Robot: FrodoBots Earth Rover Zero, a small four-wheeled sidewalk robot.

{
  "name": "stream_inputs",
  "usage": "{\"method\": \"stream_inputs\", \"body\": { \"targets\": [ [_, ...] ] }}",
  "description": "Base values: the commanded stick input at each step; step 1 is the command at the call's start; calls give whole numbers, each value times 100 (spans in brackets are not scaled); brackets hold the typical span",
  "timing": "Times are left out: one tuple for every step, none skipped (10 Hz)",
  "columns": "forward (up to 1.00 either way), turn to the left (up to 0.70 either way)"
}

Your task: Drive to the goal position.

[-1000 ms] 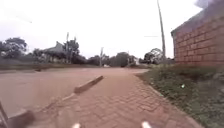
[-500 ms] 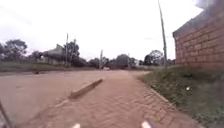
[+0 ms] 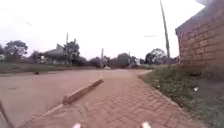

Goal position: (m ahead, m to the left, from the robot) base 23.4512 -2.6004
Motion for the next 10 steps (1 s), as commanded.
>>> {"method": "stream_inputs", "body": {
  "targets": [
    [50, -45],
    [50, -37],
    [50, -42],
    [50, -31],
    [50, -19],
    [50, 6],
    [50, 12],
    [50, 11],
    [50, 20],
    [50, -49]
  ]
}}
